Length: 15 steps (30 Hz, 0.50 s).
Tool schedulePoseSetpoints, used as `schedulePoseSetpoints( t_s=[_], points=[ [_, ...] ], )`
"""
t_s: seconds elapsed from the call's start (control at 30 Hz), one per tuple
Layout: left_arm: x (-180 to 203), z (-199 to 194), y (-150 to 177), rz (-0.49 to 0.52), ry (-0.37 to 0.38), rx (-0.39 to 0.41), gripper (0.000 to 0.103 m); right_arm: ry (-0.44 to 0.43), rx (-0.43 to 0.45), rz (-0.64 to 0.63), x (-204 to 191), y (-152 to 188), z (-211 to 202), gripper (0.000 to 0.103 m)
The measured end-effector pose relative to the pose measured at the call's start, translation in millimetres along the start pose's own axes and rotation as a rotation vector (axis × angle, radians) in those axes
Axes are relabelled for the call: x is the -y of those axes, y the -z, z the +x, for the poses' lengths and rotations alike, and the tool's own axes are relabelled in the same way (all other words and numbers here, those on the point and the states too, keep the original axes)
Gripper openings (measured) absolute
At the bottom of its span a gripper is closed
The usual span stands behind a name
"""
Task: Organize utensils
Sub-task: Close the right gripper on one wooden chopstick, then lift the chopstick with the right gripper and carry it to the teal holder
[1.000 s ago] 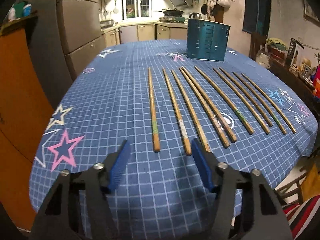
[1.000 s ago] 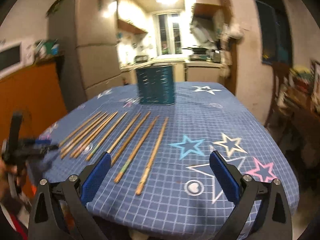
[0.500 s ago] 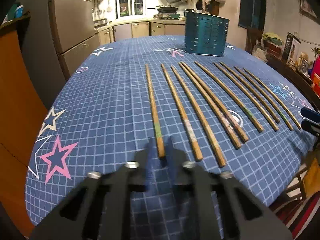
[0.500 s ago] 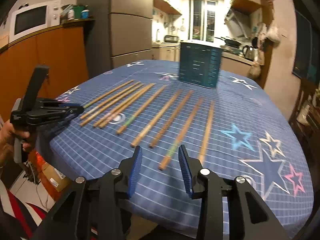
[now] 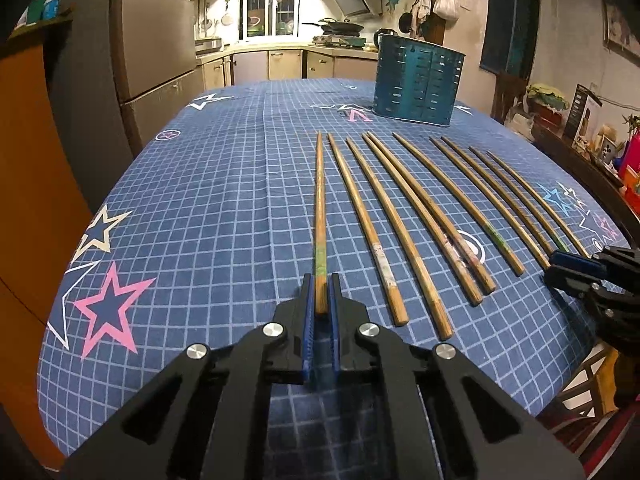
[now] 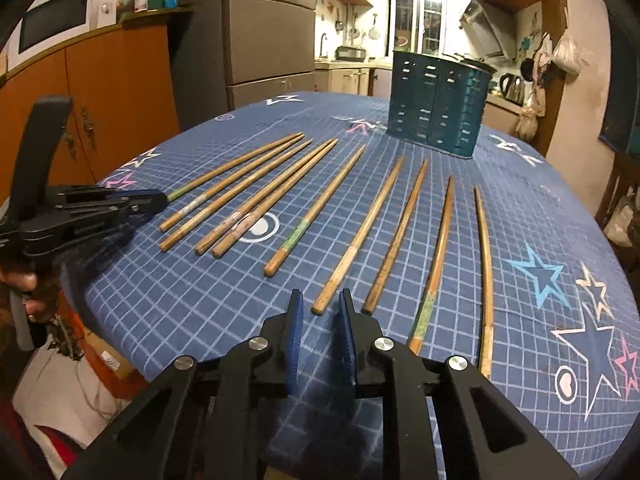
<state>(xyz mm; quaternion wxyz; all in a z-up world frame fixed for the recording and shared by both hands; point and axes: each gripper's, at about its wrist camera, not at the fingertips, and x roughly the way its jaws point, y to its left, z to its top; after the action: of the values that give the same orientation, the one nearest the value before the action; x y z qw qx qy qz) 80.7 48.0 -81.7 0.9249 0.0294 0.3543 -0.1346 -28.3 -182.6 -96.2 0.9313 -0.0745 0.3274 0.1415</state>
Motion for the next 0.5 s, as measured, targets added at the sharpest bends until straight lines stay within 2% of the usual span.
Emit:
schedulePoseSetpoints(
  t_s=[0.2, 0.23, 0.27, 0.43, 0.5],
  points=[
    [3, 0, -1, 0.023, -0.01, 0.0, 0.005, 0.023, 0.081, 0.049, 0, 9, 0, 0.02],
    [2, -1, -1, 0.017, -0.005, 0.003, 0.005, 0.025, 0.089, 0.052, 0, 11, 0, 0.018],
    [1, 0, -1, 0.008, 0.001, 0.004, 0.005, 0.013, 0.093, 0.057, 0, 11, 0, 0.011],
    [-3, -2, -1, -0.037, 0.022, 0.012, 0.005, -0.002, 0.086, 0.073, 3, 8, -5, 0.008],
    [-7, -8, -2, -0.069, 0.028, 0.032, 0.005, 0.005, 0.119, 0.064, 5, 2, -15, 0.008]
  ],
)
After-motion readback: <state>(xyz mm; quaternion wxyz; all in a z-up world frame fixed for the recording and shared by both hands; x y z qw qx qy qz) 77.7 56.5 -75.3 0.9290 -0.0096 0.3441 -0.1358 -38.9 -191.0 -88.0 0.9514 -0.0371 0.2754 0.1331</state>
